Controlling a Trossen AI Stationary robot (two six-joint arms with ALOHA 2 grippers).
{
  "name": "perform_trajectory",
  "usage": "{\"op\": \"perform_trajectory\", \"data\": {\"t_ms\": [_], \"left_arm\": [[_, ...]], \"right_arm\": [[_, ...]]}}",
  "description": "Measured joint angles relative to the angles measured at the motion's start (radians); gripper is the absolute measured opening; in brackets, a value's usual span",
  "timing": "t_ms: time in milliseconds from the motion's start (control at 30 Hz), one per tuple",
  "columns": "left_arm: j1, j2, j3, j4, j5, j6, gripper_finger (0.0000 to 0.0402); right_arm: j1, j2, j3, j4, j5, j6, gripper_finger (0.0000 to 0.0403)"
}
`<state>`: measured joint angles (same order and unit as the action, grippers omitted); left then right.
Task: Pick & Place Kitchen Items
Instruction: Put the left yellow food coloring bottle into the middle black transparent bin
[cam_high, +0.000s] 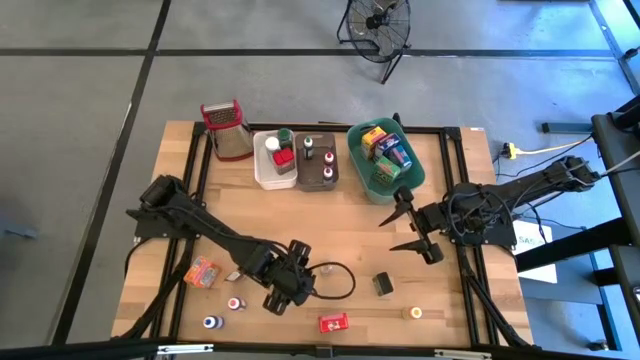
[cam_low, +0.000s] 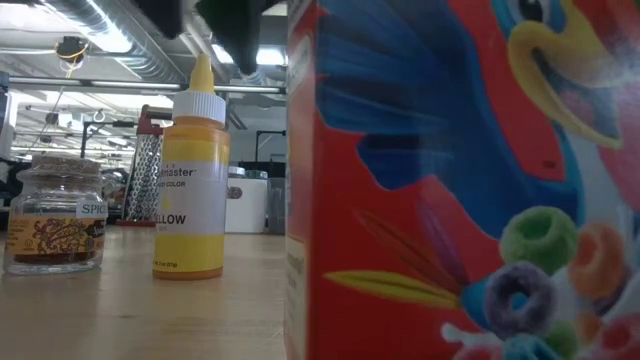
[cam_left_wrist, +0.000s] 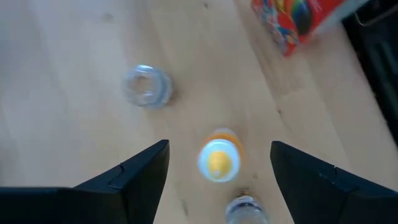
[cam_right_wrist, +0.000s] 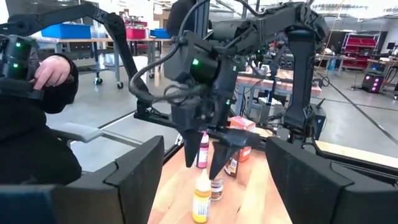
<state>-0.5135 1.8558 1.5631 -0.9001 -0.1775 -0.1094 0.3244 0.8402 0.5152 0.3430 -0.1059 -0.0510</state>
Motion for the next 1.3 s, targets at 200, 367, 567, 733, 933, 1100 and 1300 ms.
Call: {"op": "perform_trajectory", "data": {"t_ms": [200,367,567,733,933,1100,1300], "left_arm": [[-0.001,0.040,-0.001,0.003,0.020,0.001,0.0276],[0.006,0.081,-0.001,0.003,0.012,0.010,0.0274],[0.019,0.135,-0.001,-0.009,0.042,0.022,0.0276],[0.035,0.156,-0.001,-0.009,0.077,0.037,0.0276],[0.054,0.156,-0.001,-0.010,0.085,0.046,0.0271],[0.059,0.169,-0.001,-0.010,0.093,0.063,0.0253],[0.063,0.193,-0.001,0.007,0.139,0.071,0.0227]], "right_arm": [[0.000,0.018,0.000,0.018,0.000,0.002,0.0284],[0.000,0.030,0.000,0.031,0.000,0.002,0.0284],[0.000,0.030,0.000,0.029,0.000,0.002,0.0284],[0.000,0.030,0.000,0.028,0.000,0.010,0.0284],[0.000,0.030,0.000,0.028,0.000,0.010,0.0285],[0.000,0.029,0.000,0.028,0.000,0.010,0.0285],[0.000,0.029,0.000,0.023,0.000,0.010,0.0285]]}}
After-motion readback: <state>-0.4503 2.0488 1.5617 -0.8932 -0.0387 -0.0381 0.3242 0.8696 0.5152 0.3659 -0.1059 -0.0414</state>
